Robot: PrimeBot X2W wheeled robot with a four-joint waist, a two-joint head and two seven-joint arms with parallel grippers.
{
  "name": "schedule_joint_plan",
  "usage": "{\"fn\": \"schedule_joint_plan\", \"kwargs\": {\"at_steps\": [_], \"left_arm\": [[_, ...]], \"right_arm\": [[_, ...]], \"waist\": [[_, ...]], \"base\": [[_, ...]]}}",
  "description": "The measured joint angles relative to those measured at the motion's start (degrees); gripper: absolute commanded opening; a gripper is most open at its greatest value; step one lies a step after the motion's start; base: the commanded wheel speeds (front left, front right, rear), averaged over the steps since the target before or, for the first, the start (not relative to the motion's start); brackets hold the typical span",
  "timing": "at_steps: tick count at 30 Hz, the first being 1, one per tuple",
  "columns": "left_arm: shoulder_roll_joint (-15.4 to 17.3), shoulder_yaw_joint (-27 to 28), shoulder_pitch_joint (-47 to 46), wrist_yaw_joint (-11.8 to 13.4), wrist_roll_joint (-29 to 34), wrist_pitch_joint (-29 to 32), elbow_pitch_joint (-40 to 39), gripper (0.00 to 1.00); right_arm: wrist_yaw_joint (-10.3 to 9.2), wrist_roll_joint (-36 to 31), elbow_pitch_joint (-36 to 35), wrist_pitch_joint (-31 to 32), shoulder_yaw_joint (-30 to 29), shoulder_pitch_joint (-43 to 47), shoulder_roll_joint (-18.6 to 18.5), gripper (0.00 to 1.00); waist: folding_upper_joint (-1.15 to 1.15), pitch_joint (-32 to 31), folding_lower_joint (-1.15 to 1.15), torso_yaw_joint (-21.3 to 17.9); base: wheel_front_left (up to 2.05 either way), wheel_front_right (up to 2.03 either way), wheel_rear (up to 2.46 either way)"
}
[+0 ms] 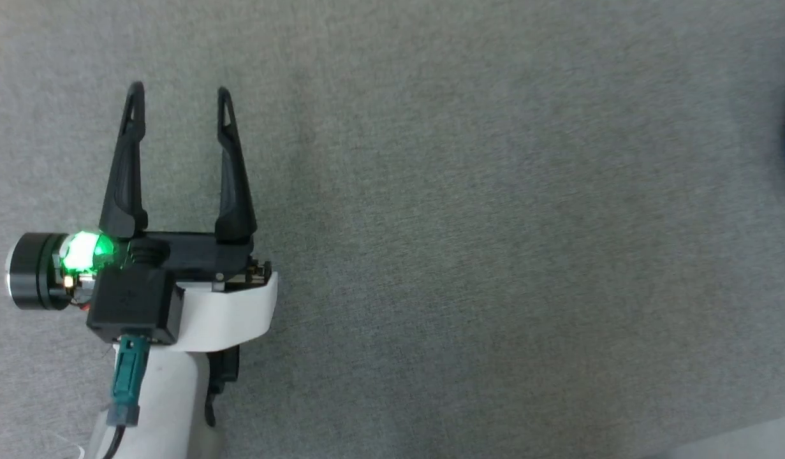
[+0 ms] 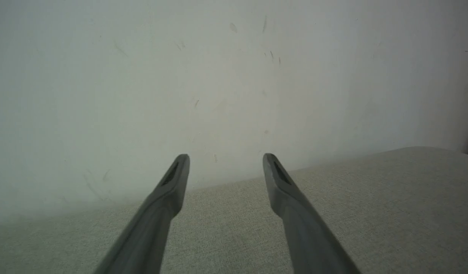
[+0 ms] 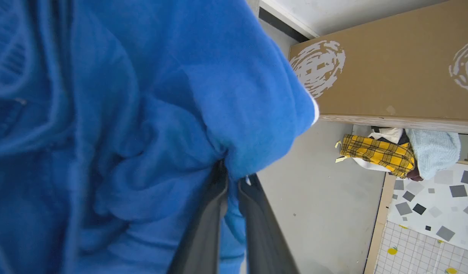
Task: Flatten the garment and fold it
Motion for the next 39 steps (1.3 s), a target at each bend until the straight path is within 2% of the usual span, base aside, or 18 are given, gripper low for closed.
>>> {"fn": "schedule_joint_plan", "kwargs": {"at_steps": [3,4,5,10,15,19,22,25,28,33,36,39], "left_arm": [[0.02,-0.52,-0.05,0.57,0.0,0.0,-0.51,1.0],[0.03,-0.7,-0.05,0.8,0.0,0.0,-0.48,1.0],[0.11,-0.76,-0.04,1.0,-0.02,0.0,-0.4,1.0],[0.11,-1.08,0.25,1.97,-0.98,0.0,1.19,1.0],[-0.16,-0.55,3.36,2.96,-2.26,0.01,3.46,1.0],[-0.07,0.8,6.84,3.48,-3.23,0.01,5.16,1.0],[0.02,1.85,8.84,3.49,-4.05,0.0,6.5,1.0],[0.14,2.64,10.48,3.48,-4.63,0.01,7.6,1.0],[0.16,3.21,11.37,3.16,-4.89,0.0,9.11,1.0],[-0.12,3.9,12.98,2.14,-5.55,0.0,11.54,1.0],[-0.63,4.05,13.48,1.43,-5.69,0.0,12.76,1.0],[-1.07,4.09,14.35,0.87,-5.69,0.0,13.61,1.0]], "right_arm": [[0.01,-0.41,3.98,-1.07,-1.11,-0.04,2.48,0.0],[0.0,-0.66,5.26,-1.36,-1.57,-0.07,3.12,0.29],[0.01,-0.99,6.38,-1.52,-1.97,-0.13,3.69,1.0],[0.01,-4.0,9.58,-6.44,-4.93,-1.04,3.58,1.0],[0.0,-7.62,9.32,-15.79,-11.46,-3.47,2.59,1.0],[0.0,-8.25,6.35,-24.54,-15.77,-3.36,5.31,1.0],[0.0,-9.85,3.1,-31.0,-17.81,-2.19,8.27,1.0],[0.0,-11.07,-1.42,-33.72,-20.38,0.07,12.29,1.0],[0.0,-12.43,-7.94,-34.23,-23.63,3.96,17.4,1.0],[-0.01,-13.57,-23.35,-34.28,-30.05,13.96,28.03,1.0],[-0.01,-13.83,-29.63,-34.29,-31.41,21.21,33.41,1.0],[0.0,-14.18,-33.42,-34.29,-31.71,28.1,37.24,1.0]], "waist": [[0.0,1.42,0.0,0.59],[0.0,1.58,0.0,0.86],[0.0,1.56,0.0,1.06],[0.0,-0.41,-0.02,1.68],[0.0,-4.86,-0.02,2.32],[0.0,-9.15,-0.03,3.02],[0.0,-12.26,-0.04,3.64],[0.0,-15.18,-0.04,4.33],[0.0,-17.9,-0.04,5.19],[0.0,-21.88,-0.03,6.95],[0.0,-23.99,-0.03,8.09],[0.0,-26.01,-0.03,9.19]], "base": [[0.0,0.0,0.0],[0.0,0.0,0.0],[0.0,0.0,0.0],[0.0,0.0,0.0],[0.0,0.0,0.0],[0.0,0.0,0.0],[0.0,0.0,0.0],[0.0,0.0,0.0],[0.0,0.0,0.0],[0.0,0.0,0.0],[0.0,0.0,0.0],[0.0,0.0,0.0]]}}
